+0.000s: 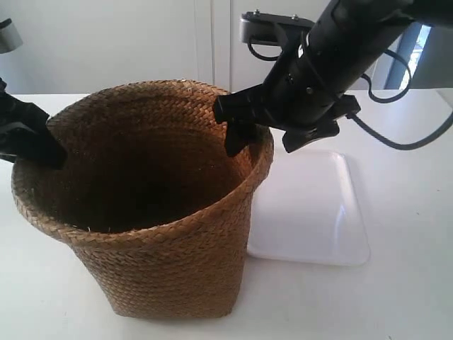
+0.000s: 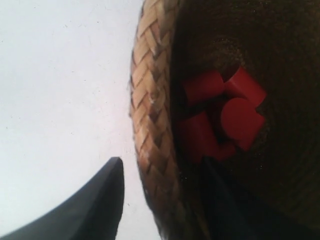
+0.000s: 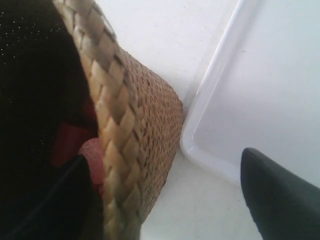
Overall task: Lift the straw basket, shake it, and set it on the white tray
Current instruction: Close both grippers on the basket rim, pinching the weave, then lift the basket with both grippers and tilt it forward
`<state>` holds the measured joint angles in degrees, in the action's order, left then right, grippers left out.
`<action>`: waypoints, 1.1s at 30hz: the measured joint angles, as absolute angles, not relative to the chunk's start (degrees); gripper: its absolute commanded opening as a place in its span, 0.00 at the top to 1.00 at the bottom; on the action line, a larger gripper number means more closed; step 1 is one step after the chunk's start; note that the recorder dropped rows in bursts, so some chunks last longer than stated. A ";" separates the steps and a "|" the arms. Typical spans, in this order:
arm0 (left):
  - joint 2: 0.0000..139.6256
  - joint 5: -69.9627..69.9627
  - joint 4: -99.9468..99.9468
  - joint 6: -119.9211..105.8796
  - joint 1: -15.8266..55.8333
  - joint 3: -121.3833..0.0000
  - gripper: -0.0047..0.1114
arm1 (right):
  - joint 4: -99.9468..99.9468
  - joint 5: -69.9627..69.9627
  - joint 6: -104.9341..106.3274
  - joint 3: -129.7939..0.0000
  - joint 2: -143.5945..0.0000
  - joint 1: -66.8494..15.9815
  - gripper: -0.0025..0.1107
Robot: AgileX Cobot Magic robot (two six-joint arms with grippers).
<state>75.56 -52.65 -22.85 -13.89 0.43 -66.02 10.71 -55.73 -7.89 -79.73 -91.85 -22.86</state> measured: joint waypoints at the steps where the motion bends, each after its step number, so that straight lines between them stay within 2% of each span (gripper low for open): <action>1: 75.56 -52.56 -22.85 -13.89 0.43 -66.02 0.55 | 10.97 -55.73 -7.89 -79.73 -91.85 -22.86 0.53; 2: 75.56 -52.56 -22.85 -13.89 0.43 -66.02 0.64 | 11.32 -55.87 -7.89 -79.73 -91.85 -22.86 0.68; 3: 75.56 -52.56 -22.85 -13.89 0.43 -66.02 0.70 | 11.71 -56.42 -7.89 -79.73 -92.12 -22.86 0.76; 4: 75.56 -52.56 -22.85 -13.89 0.43 -66.02 0.81 | 11.86 -56.56 -7.89 -79.73 -92.24 -22.86 0.89; 5: 75.56 -52.56 -23.19 -13.89 0.53 -66.02 0.92 | 12.45 -56.56 -7.89 -79.73 -92.36 -22.86 0.98; 6: 75.56 -52.56 -23.61 -13.14 0.53 -66.02 0.96 | 13.26 -56.81 -8.37 -79.73 -92.36 -22.86 0.98; 11: 75.44 -52.31 -23.87 -12.68 0.53 -66.02 0.96 | 13.36 -57.08 -8.50 -79.73 -91.91 -23.51 0.98; 19: 68.67 -52.35 -22.95 -12.68 0.53 -65.83 0.96 | 6.69 -56.19 -8.39 -78.71 -86.67 -29.90 0.98; 26: 61.67 -47.41 -23.77 -13.16 0.53 -64.50 0.96 | 3.76 -43.69 -9.43 -70.10 -80.32 -31.97 0.98; 33: 56.46 -39.77 -25.90 -15.78 0.53 -56.60 0.96 | 3.43 -34.56 -9.43 -64.46 -77.20 -31.97 0.98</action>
